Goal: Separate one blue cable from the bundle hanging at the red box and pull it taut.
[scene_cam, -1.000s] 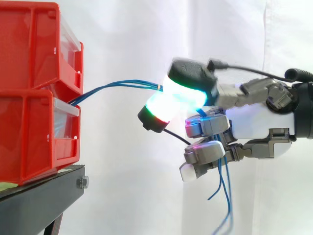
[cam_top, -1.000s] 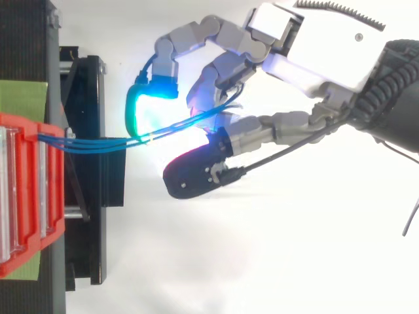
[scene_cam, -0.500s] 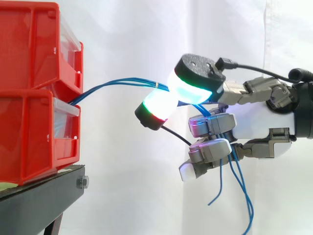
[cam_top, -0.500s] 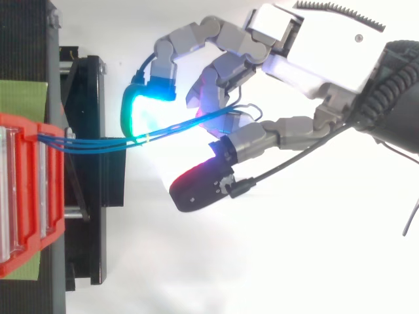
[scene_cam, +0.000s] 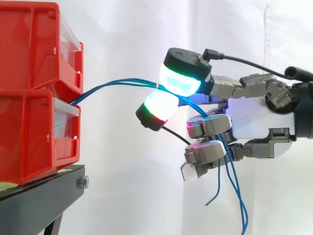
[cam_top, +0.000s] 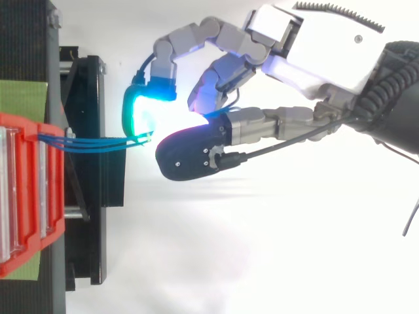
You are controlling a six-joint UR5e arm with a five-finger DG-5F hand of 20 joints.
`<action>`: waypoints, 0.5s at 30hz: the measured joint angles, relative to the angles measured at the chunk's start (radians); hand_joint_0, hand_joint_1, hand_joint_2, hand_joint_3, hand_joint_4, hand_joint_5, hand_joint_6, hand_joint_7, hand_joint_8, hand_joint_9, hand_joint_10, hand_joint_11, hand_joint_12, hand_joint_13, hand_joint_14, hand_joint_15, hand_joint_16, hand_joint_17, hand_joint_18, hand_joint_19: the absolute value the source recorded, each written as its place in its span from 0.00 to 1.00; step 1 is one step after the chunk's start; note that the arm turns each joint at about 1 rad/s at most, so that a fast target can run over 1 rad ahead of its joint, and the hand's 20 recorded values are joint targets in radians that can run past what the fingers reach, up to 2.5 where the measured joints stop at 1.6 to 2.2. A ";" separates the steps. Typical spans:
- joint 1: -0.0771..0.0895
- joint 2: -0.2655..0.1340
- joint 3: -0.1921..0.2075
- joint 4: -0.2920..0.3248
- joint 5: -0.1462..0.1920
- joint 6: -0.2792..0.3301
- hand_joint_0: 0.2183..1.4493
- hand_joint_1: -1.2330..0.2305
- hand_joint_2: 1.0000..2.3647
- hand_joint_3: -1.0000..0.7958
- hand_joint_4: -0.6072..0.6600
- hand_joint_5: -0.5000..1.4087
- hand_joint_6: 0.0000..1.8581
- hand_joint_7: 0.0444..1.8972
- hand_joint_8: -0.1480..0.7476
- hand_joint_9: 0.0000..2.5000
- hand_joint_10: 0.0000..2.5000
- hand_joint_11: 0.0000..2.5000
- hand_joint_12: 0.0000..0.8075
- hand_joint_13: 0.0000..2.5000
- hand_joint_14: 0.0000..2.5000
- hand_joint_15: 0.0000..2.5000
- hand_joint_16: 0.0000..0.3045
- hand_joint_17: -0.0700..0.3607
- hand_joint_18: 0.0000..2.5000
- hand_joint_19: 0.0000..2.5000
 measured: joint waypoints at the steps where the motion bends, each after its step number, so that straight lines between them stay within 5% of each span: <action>1: 0.000 0.000 0.000 0.000 0.000 0.000 0.40 0.32 0.02 0.46 0.28 0.15 0.49 0.70 0.31 0.41 0.36 0.67 0.37 0.44 0.10 0.67 0.14 0.39 0.26 0.30; 6: 0.000 0.000 0.000 0.000 0.000 0.000 0.50 0.27 0.01 0.37 0.28 0.14 0.50 0.62 0.29 0.39 0.36 0.66 0.37 0.41 0.13 0.65 0.14 0.38 0.23 0.31; 8: 0.000 0.000 0.000 0.000 0.000 0.000 0.52 0.26 0.00 0.30 0.27 0.14 0.49 0.62 0.27 0.38 0.33 0.68 0.37 0.39 0.07 0.67 0.14 0.38 0.21 0.29; 15: 0.000 0.000 0.000 0.000 0.000 0.000 0.49 0.22 0.00 0.28 0.28 0.14 0.48 0.60 0.24 0.35 0.23 0.71 0.37 0.37 0.00 0.66 0.14 0.39 0.22 0.23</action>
